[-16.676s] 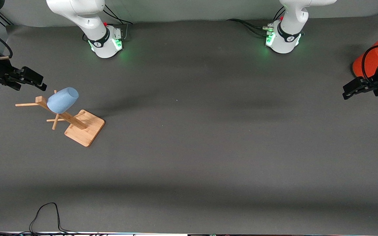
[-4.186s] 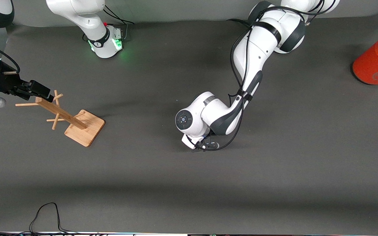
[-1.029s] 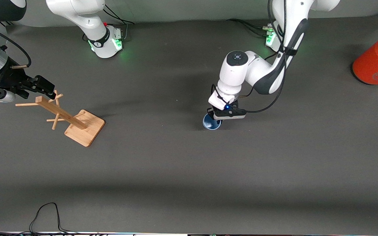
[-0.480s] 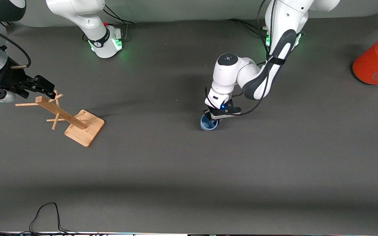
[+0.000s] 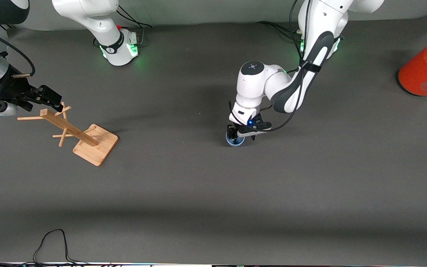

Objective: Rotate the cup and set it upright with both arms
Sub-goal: 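Open the left gripper and lift it away from the cup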

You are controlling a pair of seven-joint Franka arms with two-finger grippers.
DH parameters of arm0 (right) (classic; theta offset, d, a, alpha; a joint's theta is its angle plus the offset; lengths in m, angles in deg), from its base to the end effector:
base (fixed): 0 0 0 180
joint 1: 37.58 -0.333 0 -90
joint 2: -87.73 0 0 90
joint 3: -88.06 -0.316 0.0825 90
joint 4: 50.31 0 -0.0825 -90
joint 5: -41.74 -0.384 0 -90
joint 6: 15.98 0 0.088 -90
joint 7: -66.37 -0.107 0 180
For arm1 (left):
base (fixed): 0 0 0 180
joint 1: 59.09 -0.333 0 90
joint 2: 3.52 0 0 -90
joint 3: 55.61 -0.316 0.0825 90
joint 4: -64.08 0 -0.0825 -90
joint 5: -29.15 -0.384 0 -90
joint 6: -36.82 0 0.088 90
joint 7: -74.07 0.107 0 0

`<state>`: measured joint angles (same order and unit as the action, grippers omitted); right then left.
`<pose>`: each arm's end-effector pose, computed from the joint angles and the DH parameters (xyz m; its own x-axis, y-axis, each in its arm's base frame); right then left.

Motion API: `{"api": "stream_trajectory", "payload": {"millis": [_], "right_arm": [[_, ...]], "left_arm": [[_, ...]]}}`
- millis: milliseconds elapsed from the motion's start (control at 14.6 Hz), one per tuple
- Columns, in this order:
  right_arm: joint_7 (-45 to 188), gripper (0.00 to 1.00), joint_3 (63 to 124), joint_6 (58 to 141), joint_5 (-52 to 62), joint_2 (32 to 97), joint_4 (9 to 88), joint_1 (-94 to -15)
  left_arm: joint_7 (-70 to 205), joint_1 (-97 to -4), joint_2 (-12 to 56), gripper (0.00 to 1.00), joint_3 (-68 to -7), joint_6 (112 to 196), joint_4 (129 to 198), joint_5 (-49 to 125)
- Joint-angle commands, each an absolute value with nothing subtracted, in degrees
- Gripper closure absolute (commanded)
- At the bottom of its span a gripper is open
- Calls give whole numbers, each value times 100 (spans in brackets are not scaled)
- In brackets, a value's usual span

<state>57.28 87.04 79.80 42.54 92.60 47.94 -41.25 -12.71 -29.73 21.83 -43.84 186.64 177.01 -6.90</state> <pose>0.5343 0.0429 0.6114 0.9962 -0.0754 0.0438 -0.0758 -0.9971 0.0086 0.4718 -0.4209 0.2680 0.8915 0.3099 0.3305 0.2850 -0.9507 0.1226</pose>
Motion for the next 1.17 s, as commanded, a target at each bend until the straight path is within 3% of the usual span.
{"api": "stream_trajectory", "payload": {"millis": [0, 275, 549, 1098], "right_arm": [[5864, 0, 8753, 7965, 4165, 9301, 4812, -4145], [5864, 0, 8762, 7965, 4165, 9292, 4804, -4145], [5864, 0, 8762, 7973, 4165, 9292, 4812, -4145], [6294, 0, 8849, 8035, 3989, 9222, 4769, -4118]], "left_arm": [[-1015, -2973, 2126, 0, -4102, 17581, 16923, -181], [504, -3095, 2021, 0, -4128, 16324, 15938, 1005], [2078, -3929, 1854, 0, -4111, 15276, 15216, 1735], [4899, -5827, 791, 0, -4128, 13711, 15259, 2264]]}}
